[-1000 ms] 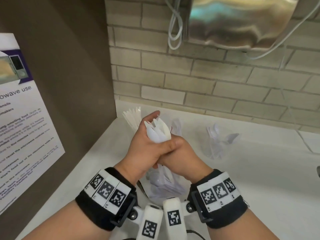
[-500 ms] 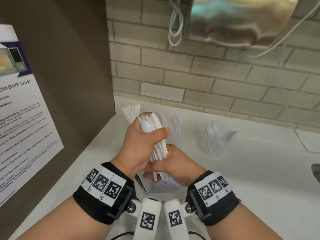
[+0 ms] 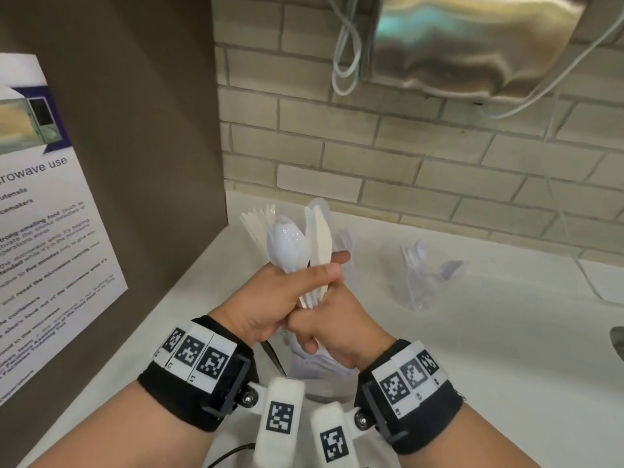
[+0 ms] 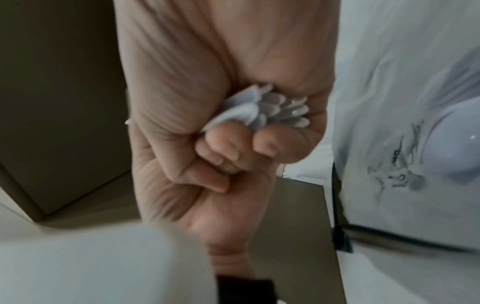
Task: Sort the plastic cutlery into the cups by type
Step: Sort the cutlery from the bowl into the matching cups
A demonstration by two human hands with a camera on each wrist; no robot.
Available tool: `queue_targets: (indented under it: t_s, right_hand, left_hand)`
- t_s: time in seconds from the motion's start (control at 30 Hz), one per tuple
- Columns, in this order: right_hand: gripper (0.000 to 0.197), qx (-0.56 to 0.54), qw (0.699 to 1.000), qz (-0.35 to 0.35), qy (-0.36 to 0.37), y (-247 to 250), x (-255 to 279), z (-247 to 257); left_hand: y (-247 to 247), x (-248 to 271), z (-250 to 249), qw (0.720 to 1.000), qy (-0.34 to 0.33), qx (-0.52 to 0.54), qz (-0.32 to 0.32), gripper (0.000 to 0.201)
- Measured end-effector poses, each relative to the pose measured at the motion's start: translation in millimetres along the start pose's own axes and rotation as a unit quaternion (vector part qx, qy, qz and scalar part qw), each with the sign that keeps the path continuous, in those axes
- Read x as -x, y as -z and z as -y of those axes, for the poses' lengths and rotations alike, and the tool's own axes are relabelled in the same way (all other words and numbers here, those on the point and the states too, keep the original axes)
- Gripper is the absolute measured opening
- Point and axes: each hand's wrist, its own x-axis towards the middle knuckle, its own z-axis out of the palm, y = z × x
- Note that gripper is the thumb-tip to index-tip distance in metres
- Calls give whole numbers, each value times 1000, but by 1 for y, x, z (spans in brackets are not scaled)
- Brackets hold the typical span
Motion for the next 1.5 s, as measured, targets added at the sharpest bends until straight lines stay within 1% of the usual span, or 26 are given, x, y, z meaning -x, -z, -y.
queue_targets:
  t_s: [0.03,0.07,0.1,0.13,0.17,0.2,0.23,0.27,0.3,0.33,0.37,0.4,0.47,0.53,0.63,0.73,0.83,0.93,1.03,1.1,1.23,1.3,1.37,1.4,1.47,1.5]
  right_hand:
    - [23,-2,1000,3,-2,0,0,1]
    - [18,19,1000,13,-7,4,1,2]
    - [20,53,998,28,-18,11,1,3]
    - [31,98,994,30,-30,19,1,5]
    - [42,143,989,0,-35,29,1,8]
    - [44,164,984,-60,-27,37,0,12]
    - [36,151,980,-127,-3,44,-2,16]
    - [25,114,976,-180,36,48,-3,22]
    - [15,83,971,-209,77,50,-5,28]
    - [8,65,968,-214,112,48,-5,36]
    - [6,59,968,-200,137,45,-5,42]
    - [9,62,970,-178,150,42,-5,47]
    - [23,73,976,-153,136,37,-5,51]
    - [31,86,977,-164,107,37,-8,50]
    - [24,65,981,-165,84,38,-9,46]
    - [17,32,985,-151,72,37,-6,46]
    - [19,45,986,-146,63,37,-5,44]
    - [15,52,985,-146,73,37,-4,41]
    - [17,18,987,-148,62,37,-4,40]
    - [19,-10,988,-148,48,35,-4,39]
    - [20,-11,980,-193,42,33,-6,37]
    - [18,-11,974,-218,53,33,-7,39]
    - [16,-42,961,-264,71,34,-6,44]
    - [15,-77,951,-286,85,35,-6,47]
    - [17,-122,941,-299,104,39,-5,54]
    - [19,-107,945,-289,105,41,-5,56]
  left_hand:
    - [0,-1,-1,1000,-5,-3,-16,29]
    - [1,-2,-1,999,-19,-5,-40,32]
    - [3,-4,-1,997,-41,1,-68,34]
    - [7,-5,-2,993,-62,17,-98,33]
    - [10,-5,-2,989,-74,40,-121,32]
    - [14,-5,-2,986,-77,65,-132,29]
    - [15,-5,-1,986,-75,81,-127,24]
    - [14,-4,-1,987,-70,84,-116,19]
    - [13,-3,2,989,-66,76,-105,16]
    - [10,-2,5,991,-59,68,-95,15]
    - [7,-2,7,993,-55,63,-82,16]
    - [4,-2,9,994,-56,64,-69,19]
    - [3,-3,11,994,-64,68,-47,36]
    - [5,-5,13,995,-69,65,-25,48]
    - [7,-6,17,996,-66,58,5,60]
    - [7,-5,18,997,-56,53,14,57]
    - [5,-4,20,997,-53,49,15,51]
    - [3,-2,17,998,-47,51,1,43]
    - [3,0,16,998,-32,61,-5,29]
    - [2,1,16,997,-21,73,-6,29]
    - [1,1,20,990,-16,138,0,37]
    - [3,0,23,988,-22,154,-1,36]
    - [5,-1,24,989,-4,150,-17,31]
    - [6,-1,24,990,7,142,-25,31]
    - [7,-2,26,992,20,119,-33,27]
    - [8,-1,26,993,21,109,-35,24]
